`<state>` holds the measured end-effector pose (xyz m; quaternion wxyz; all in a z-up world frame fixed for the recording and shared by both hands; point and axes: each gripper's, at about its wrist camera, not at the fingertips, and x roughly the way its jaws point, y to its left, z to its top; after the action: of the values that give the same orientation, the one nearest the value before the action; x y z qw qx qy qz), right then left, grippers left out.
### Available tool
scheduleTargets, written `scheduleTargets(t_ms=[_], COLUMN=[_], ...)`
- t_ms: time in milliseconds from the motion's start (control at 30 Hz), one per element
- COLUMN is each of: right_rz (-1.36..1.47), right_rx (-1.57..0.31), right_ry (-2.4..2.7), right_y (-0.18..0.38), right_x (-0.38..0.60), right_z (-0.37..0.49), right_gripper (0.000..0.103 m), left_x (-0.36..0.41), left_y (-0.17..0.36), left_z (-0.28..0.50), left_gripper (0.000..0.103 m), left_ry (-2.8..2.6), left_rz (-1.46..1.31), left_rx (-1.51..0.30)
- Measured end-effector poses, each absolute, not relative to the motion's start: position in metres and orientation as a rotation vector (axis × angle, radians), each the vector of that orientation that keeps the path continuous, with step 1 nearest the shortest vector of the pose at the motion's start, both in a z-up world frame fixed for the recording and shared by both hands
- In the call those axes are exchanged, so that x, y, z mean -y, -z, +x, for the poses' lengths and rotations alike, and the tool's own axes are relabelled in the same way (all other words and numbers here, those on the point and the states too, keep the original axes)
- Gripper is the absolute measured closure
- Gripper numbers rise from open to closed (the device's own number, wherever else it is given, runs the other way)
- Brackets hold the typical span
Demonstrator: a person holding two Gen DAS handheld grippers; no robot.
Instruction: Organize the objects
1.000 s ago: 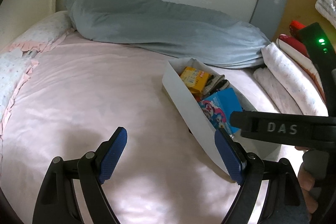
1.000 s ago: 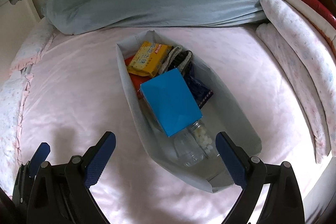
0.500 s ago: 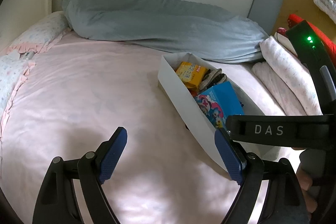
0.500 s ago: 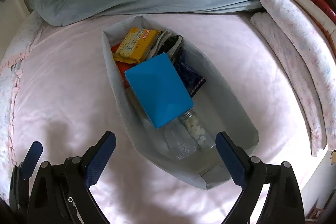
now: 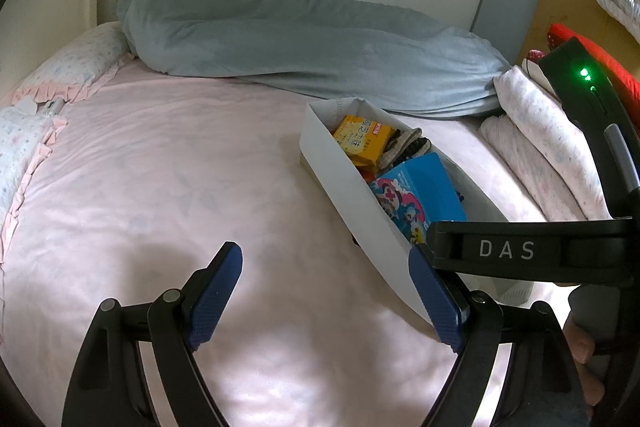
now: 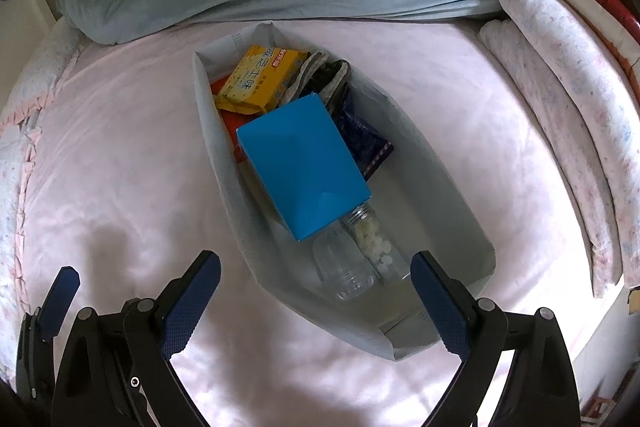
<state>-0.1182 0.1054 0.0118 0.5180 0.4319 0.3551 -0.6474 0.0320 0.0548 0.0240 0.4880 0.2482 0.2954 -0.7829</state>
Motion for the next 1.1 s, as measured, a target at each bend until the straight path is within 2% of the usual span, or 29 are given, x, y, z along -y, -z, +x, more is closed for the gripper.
scheduleTargets(t_ms=[1100], right_rz=[1.042], right_rx=[-0.868], right_ry=[1.543], right_y=[-0.0107], right_x=[-0.1048], right_z=[-0.1194], right_gripper=[0.007], left_x=[-0.0536], left_y=[-0.0228], left_z=[0.0309], left_gripper=[0.018], left_ry=[1.905], left_rz=[0.618], left_rx=[-0.708])
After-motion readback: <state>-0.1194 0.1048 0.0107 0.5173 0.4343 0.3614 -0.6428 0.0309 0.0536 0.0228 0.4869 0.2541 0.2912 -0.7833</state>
